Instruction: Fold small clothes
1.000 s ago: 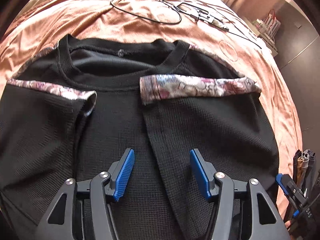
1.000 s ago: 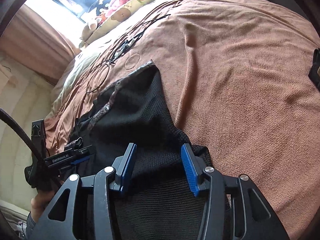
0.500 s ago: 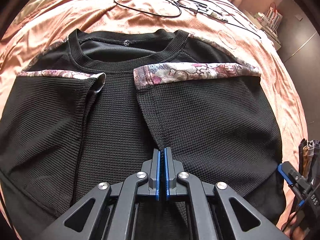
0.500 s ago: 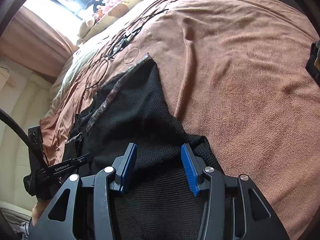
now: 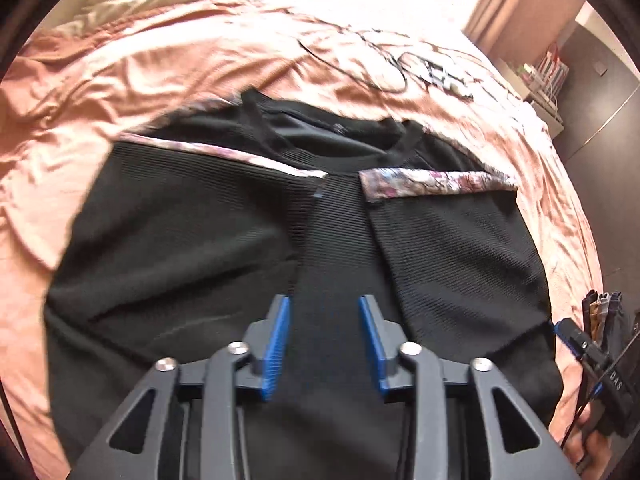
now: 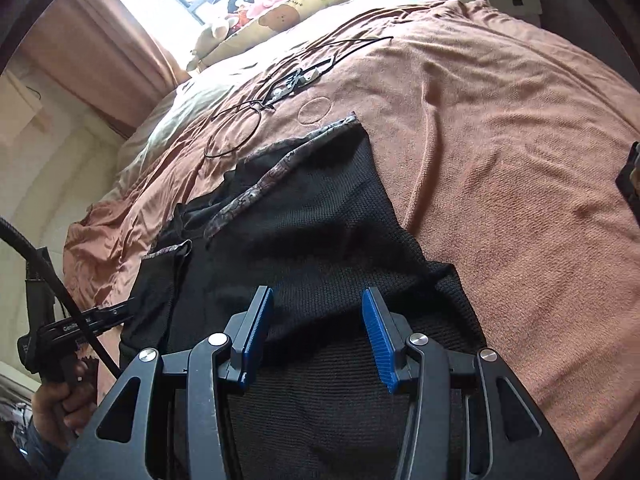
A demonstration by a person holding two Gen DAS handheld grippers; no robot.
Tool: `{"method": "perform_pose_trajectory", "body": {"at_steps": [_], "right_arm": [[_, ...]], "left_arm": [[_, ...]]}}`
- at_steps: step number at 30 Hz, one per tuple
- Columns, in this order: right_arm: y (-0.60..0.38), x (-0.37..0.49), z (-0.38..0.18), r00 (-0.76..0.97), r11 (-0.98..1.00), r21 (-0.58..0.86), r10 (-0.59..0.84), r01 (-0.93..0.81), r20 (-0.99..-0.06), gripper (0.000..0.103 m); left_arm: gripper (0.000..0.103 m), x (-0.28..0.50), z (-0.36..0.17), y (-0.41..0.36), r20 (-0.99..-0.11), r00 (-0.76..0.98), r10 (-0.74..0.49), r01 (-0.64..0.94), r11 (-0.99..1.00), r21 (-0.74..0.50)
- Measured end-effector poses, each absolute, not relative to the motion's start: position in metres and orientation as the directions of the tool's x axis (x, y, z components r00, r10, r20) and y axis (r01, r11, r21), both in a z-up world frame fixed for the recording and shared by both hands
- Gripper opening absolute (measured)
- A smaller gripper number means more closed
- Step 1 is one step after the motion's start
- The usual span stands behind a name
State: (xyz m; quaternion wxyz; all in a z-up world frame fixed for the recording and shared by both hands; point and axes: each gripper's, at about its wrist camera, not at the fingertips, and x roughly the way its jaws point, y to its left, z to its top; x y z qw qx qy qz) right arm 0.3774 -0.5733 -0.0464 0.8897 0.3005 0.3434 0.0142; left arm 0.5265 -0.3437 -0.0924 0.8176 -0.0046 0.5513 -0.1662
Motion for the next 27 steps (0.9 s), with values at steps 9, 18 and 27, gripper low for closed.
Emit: {"method": "perform_pose_trajectory", "body": {"at_steps": [9,18,27], "right_arm": [[-0.537,0.297,-0.002,0.801,0.891,0.398,0.071,0.216,-0.594,0.087],[-0.507,0.213,0.032,0.818,0.916,0.344,0.032,0.206,-0.574,0.103],[-0.492,0.142,0.046,0.83,0.926,0.32,0.014,0.199,-0.557,0.103]], "left_arm": [[0.07,0.481,-0.028,-0.26,-0.831,0.472,-0.293,0.236,0.951,-0.202],[0.092,0.406,0.02,-0.21,-0.719,0.632,-0.289,0.297,0.947,-0.12],[0.092,0.338,0.035,-0.163,-0.675,0.635,-0.375,0.341,0.92,-0.191]]}}
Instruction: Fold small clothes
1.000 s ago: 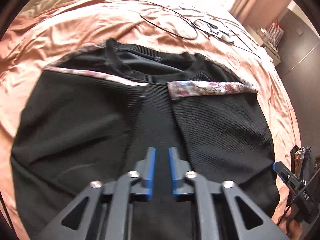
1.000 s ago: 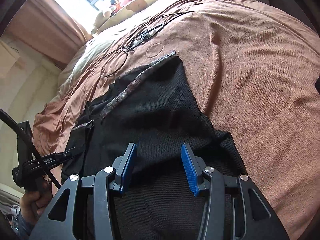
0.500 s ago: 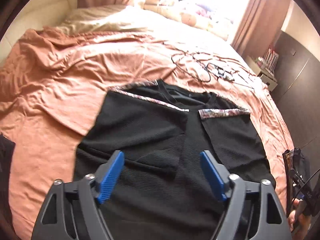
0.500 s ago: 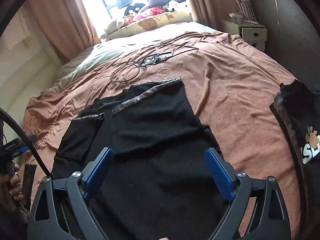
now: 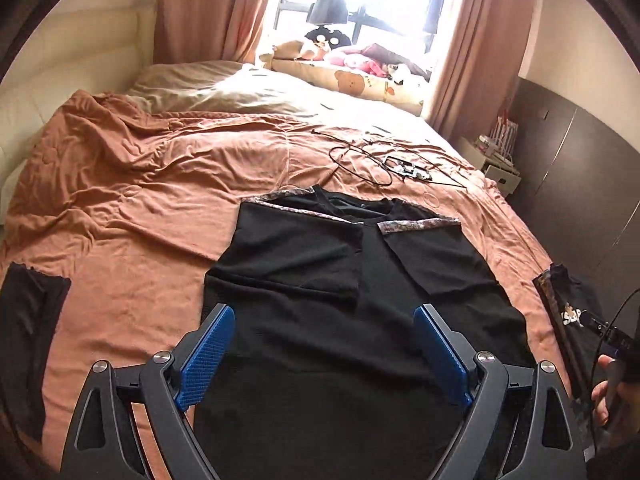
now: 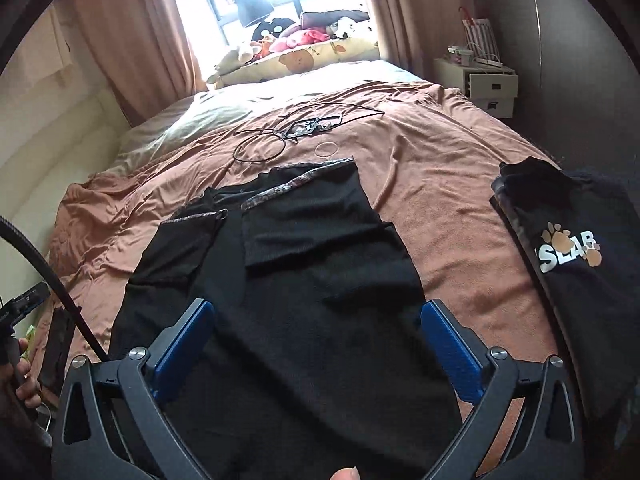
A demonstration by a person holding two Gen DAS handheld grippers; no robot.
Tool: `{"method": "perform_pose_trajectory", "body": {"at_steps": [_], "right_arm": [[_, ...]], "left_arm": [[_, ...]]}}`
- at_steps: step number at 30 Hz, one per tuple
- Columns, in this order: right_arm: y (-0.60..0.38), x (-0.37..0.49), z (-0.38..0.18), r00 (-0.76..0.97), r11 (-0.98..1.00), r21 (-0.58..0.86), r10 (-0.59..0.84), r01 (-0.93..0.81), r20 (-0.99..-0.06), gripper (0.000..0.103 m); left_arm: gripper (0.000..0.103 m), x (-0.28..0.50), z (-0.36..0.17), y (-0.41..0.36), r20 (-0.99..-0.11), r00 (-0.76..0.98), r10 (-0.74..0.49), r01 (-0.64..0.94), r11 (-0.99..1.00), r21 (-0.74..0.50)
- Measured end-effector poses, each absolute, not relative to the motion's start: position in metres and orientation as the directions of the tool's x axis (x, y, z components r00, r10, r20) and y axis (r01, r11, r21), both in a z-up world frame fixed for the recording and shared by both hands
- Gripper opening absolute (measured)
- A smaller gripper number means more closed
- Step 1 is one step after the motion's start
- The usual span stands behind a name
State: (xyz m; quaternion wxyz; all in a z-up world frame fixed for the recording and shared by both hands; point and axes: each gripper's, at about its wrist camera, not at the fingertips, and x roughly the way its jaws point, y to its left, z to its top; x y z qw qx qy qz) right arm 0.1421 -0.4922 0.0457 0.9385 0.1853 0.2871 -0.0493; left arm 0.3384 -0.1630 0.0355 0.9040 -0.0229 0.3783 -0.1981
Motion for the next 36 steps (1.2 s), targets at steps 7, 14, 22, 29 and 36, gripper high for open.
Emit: {"method": "perform_pose_trajectory", "body": {"at_steps": [7,14,22,29,36], "right_arm": [[-0.486,0.087,0.052,0.853,0.937,0.29,-0.017,0.196,-0.522,0.103],[-0.475,0.028,0.049,0.885,0.948,0.259,-0.045,0.184,-0.464,0.103],[-0.47,-0.019,0.033,0.891,0.949,0.241,-0.077,0.203,-0.448,0.103],[-0.475,-0.051,0.025,0.904,0.934,0.288,-0.075,0.211,-0.421,0.103],[-0.48,-0.069,0.0,0.903,0.929,0.282,-0.106,0.239,-0.417,0.103]], "left_arm": [[0.099,0.286,0.047,-0.138,-0.613,0.715,-0.336,0.334,0.934,-0.123],[0.099,0.24,0.042,-0.109,-0.61,0.697,-0.377,0.328,0.924,-0.197],[0.103,0.188,0.035,-0.08,-0.6,0.724,-0.34,0.316,0.937,-0.15],[0.103,0.158,0.025,-0.057,-0.6,0.734,-0.318,0.303,0.944,-0.129],[0.103,0.133,0.006,-0.037,-0.62,0.719,-0.315,0.31,0.943,-0.119]]}}
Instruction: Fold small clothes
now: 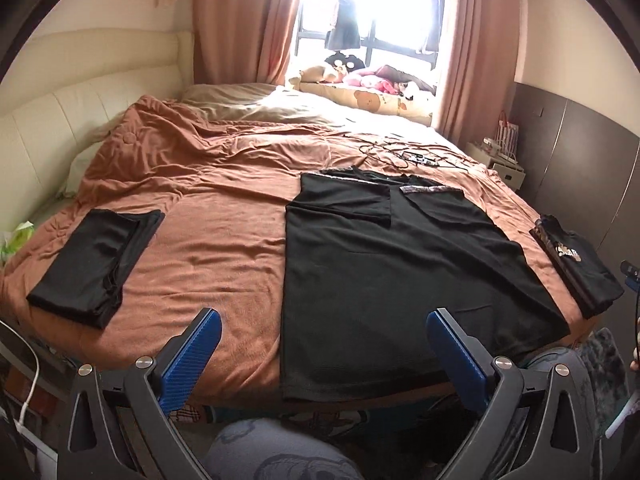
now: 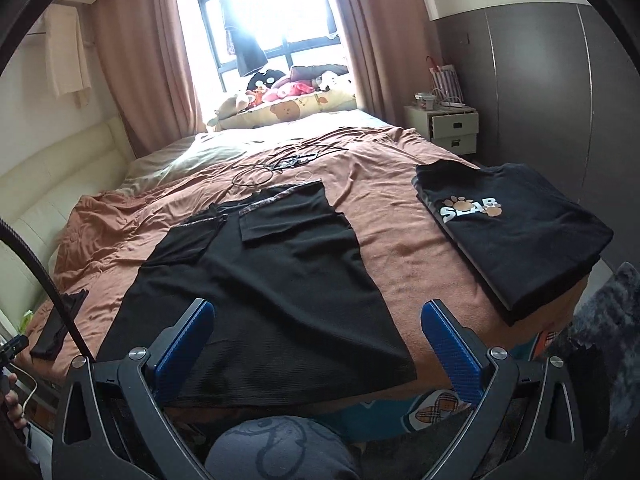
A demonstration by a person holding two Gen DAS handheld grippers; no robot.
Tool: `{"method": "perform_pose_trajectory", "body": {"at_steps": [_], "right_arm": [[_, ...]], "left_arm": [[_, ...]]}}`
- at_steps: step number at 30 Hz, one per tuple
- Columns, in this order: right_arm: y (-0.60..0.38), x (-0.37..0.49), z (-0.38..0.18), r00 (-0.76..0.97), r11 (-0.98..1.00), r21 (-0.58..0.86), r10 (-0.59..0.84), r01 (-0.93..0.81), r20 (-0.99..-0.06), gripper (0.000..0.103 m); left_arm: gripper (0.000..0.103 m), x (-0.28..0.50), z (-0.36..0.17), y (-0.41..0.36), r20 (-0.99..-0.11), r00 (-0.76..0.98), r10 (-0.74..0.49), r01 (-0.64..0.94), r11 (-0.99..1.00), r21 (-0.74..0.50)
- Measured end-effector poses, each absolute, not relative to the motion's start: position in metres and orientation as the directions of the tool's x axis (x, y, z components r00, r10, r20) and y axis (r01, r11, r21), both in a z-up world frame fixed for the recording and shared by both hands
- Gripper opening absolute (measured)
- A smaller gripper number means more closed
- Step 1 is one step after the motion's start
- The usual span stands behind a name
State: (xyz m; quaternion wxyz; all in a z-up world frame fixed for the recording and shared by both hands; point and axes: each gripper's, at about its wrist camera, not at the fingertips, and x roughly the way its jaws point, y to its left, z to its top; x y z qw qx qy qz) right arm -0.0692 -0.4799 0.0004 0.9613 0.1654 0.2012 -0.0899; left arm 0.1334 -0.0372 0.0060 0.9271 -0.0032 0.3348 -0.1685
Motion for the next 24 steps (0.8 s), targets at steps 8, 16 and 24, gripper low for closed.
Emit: {"method": "perform_pose_trajectory", "body": {"at_steps": [8,16,24], "right_arm": [[-0.482,-0.077,-0.029,0.904,0.938,0.264,-0.101,0.226,-0.416,0.103],[-0.506,-0.068,-0.053,0.874,0.913,0.335,-0.045,0.232,-0.484,0.103],[-0.511,-0.054,-0.084,0.852,0.905,0.365,0.007,0.216,-0.523,0.103]], "left_arm": [[0.103,0.121,-0.011,-0.017,-0.62,0.712,-0.331,0.309,0.94,-0.147],[0.103,0.125,-0.031,-0.009,-0.634,0.682,-0.363,0.327,0.928,-0.179],[0.078,0.15,-0.072,-0.003,-0.69,0.618,-0.377,0.284,0.925,-0.252]]}}
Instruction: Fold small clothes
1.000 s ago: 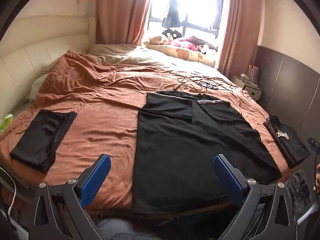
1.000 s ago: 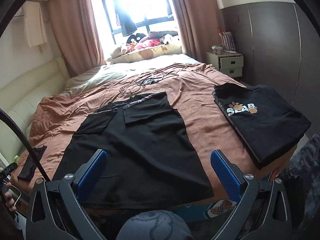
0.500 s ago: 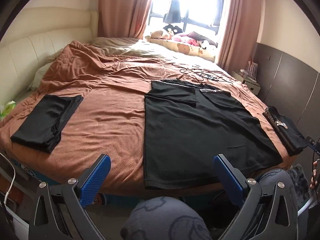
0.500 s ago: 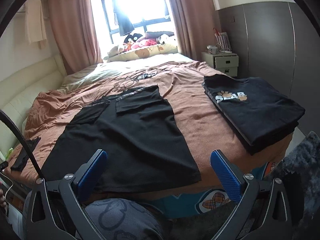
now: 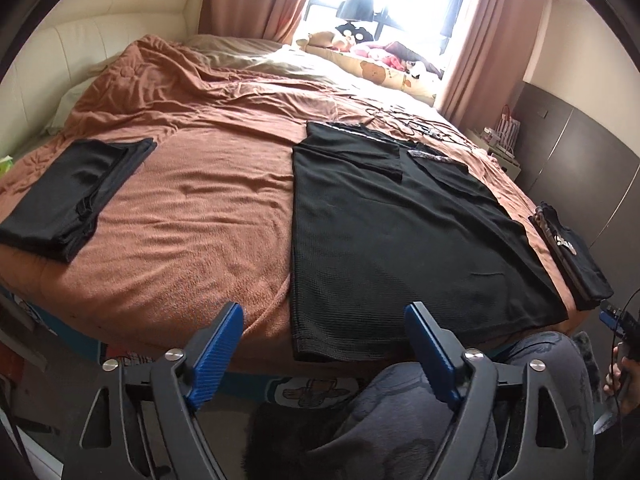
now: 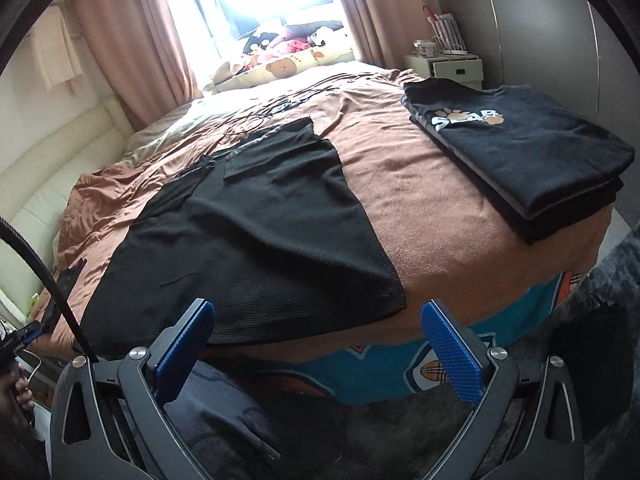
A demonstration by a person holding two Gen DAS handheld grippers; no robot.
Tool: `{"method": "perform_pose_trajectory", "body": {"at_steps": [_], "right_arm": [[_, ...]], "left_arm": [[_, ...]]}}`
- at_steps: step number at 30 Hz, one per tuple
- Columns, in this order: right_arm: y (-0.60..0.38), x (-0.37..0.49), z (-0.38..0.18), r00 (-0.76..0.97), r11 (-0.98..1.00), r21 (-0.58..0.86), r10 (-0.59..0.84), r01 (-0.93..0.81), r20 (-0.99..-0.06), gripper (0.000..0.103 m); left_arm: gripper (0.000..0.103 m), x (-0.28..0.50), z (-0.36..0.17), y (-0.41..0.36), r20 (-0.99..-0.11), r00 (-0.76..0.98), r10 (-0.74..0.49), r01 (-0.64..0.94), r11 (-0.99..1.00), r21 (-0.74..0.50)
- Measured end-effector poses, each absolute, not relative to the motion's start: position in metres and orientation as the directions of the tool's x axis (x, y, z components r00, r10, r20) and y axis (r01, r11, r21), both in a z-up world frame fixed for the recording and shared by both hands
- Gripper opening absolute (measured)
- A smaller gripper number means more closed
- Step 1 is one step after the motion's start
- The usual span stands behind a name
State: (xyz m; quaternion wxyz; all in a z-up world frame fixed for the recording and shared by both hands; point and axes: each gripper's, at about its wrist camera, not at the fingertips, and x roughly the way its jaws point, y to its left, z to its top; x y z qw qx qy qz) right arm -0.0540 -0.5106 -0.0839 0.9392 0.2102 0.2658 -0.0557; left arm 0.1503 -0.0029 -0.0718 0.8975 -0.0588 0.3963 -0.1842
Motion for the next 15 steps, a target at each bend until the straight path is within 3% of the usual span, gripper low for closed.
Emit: {"method": "perform_pose_trajectory", "body": {"at_steps": [2,5,6,15], "right_arm": [[-0.515,-0.048,-0.091,0.847,0.901,0.372,0.01,0.222,-0.531,0.099],[-0.523,-0.039,-0.103,0.837,0.887,0.403,0.036,0.225,-0.546,0.081],[-0.526,-0.035,-0.107,0.831,0.883,0.41,0.042,0.229,-0.554,0.076],[-0.55,-0.014,-0.126,0.816,0.848,0.482,0.111,0.22,-0.568,0.06]], "left_arm": [[0.067,0.157,-0.085,0.0,-0.705,0.594,-0.388,0.268,0.922,-0.281],[0.058,0.164,-0.104,0.004,-0.725,0.558,-0.403,0.239,0.915,-0.325],[0.058,0.167,-0.11,0.006,-0.728,0.544,-0.417,0.229,0.908,-0.35],[0.052,0.18,-0.144,0.004,-0.734,0.461,-0.498,0.177,0.863,-0.474]]}}
